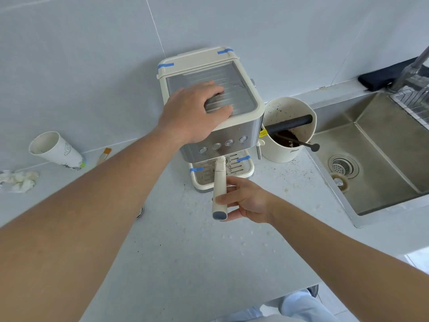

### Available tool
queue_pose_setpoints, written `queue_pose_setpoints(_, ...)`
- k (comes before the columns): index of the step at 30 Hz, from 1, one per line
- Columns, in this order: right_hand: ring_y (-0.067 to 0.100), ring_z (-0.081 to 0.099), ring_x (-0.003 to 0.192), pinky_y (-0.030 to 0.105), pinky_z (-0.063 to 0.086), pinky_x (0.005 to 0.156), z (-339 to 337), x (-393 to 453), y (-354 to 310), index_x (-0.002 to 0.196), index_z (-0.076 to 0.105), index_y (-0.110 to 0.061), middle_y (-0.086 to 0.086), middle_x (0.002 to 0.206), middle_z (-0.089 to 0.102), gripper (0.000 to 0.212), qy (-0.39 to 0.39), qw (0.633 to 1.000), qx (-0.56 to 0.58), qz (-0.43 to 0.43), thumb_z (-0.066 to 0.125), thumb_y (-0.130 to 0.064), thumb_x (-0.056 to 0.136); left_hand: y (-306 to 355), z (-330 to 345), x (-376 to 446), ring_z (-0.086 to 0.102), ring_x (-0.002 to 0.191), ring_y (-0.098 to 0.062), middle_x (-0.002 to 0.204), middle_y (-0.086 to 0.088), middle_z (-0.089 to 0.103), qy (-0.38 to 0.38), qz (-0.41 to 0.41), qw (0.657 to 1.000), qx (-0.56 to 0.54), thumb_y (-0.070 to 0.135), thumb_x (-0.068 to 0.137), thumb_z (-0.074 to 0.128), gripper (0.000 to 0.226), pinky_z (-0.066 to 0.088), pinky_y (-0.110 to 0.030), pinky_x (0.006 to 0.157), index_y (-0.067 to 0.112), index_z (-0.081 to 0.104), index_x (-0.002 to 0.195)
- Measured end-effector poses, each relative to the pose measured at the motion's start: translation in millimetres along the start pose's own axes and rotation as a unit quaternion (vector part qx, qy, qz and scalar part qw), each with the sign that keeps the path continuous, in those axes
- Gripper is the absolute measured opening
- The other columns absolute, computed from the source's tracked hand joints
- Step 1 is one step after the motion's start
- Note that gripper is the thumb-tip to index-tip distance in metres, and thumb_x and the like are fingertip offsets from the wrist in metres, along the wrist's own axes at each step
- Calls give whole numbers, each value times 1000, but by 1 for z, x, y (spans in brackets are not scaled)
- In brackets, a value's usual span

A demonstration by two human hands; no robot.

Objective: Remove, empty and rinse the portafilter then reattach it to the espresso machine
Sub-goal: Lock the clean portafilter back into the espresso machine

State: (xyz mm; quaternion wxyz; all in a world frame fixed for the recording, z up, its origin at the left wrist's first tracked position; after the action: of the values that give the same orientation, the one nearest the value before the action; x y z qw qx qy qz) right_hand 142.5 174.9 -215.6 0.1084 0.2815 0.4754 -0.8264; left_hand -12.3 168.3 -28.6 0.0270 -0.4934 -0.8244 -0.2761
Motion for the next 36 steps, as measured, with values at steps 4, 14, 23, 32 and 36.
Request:
queue_pose_setpoints(4,29,70,95,44,63,70,4,6,-2,127,55,-16,12,117,64,51,9,1000,-1,-1,72,6,84,-1,0,0,46,112,-2,130,11,62,-5,-9,1000,5,58,81,55,48,27,-24,92,32,64,119)
queue_pose_setpoints(14,23,71,87,39,63,64,30,31,0,112,54,-27,7,111,63,52,23,997,64,-24,76,7,81,-4,2,2,44,100,-4,118,10,66,10,-4,1000,12,61,79,53,44,30,-25,84,33,65,111)
queue_pose_setpoints(23,24,72,88,41,63,65,48,53,-5,111,53,-20,8,111,61,51,56,990,118,-57,79,9,77,-5,2,3,56,112,-14,127,15,63,-1,-21,1000,15,63,77,54,51,32,-25,88,35,64,118)
queue_pose_setpoints(32,28,70,89,40,64,64,76,68,-20,118,51,-9,16,122,61,53,72,978,181,-68,80,8,77,-6,3,4,51,125,-12,139,16,56,-6,-27,999,17,63,77,53,53,32,-28,99,37,62,122)
queue_pose_setpoints(36,28,69,92,43,63,67,81,71,-20,113,51,-12,10,111,60,50,72,974,202,-79,79,10,77,-7,3,5,51,125,-12,139,16,57,-5,-25,999,21,63,77,53,51,30,-25,95,38,62,121)
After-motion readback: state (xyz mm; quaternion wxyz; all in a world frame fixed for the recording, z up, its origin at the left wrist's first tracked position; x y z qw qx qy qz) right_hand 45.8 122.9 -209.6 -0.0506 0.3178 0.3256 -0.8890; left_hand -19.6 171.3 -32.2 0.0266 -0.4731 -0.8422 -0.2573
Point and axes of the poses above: each hand's wrist, its own x-axis towards the middle knuckle, its own z-axis out of the palm, y = z × x, the point moved 6 cm from there along x, towards the middle knuckle
